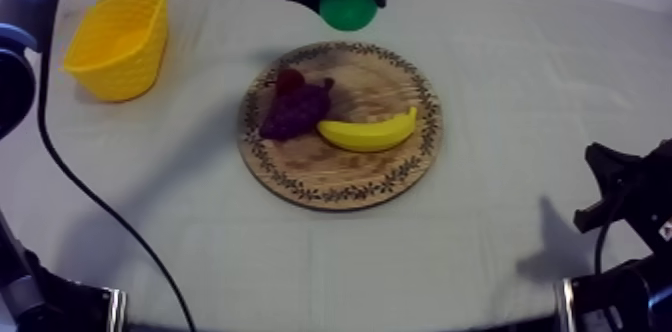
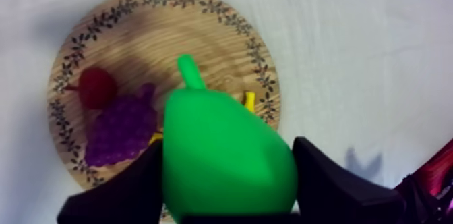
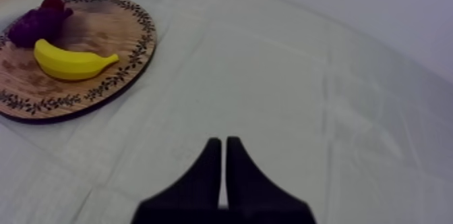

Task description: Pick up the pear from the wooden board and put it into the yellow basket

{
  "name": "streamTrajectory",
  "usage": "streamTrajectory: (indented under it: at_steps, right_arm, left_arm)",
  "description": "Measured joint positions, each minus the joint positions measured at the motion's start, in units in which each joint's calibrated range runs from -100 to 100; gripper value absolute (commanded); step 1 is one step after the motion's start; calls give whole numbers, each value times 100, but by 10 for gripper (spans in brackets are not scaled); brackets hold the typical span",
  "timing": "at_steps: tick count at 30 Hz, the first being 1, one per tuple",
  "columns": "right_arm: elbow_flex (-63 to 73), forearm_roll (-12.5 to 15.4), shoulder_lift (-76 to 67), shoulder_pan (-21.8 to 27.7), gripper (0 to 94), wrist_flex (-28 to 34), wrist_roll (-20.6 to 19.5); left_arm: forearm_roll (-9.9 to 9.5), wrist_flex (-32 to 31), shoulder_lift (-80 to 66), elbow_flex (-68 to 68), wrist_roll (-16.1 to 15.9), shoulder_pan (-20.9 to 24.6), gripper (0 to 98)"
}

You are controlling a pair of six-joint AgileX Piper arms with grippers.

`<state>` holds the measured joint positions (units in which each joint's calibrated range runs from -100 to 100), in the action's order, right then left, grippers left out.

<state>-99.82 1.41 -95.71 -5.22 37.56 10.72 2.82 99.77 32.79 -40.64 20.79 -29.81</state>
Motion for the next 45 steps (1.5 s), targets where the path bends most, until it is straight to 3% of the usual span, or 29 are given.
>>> streamTrajectory:
  at_steps: [13, 32, 45]
  right_arm:
    - [0, 0, 0, 0, 4, 0, 4]
    - [0, -6, 0, 0, 4, 0, -6]
    - [0, -1, 0, 0, 4, 0, 0]
  left_arm:
    - [-203, 0, -906, 1097, -81, 609, 425]
    - [-610, -112, -2107, 2473, -450, 2167, 414]
    - [-659, -181, -2235, 2666, -736, 3151, 416]
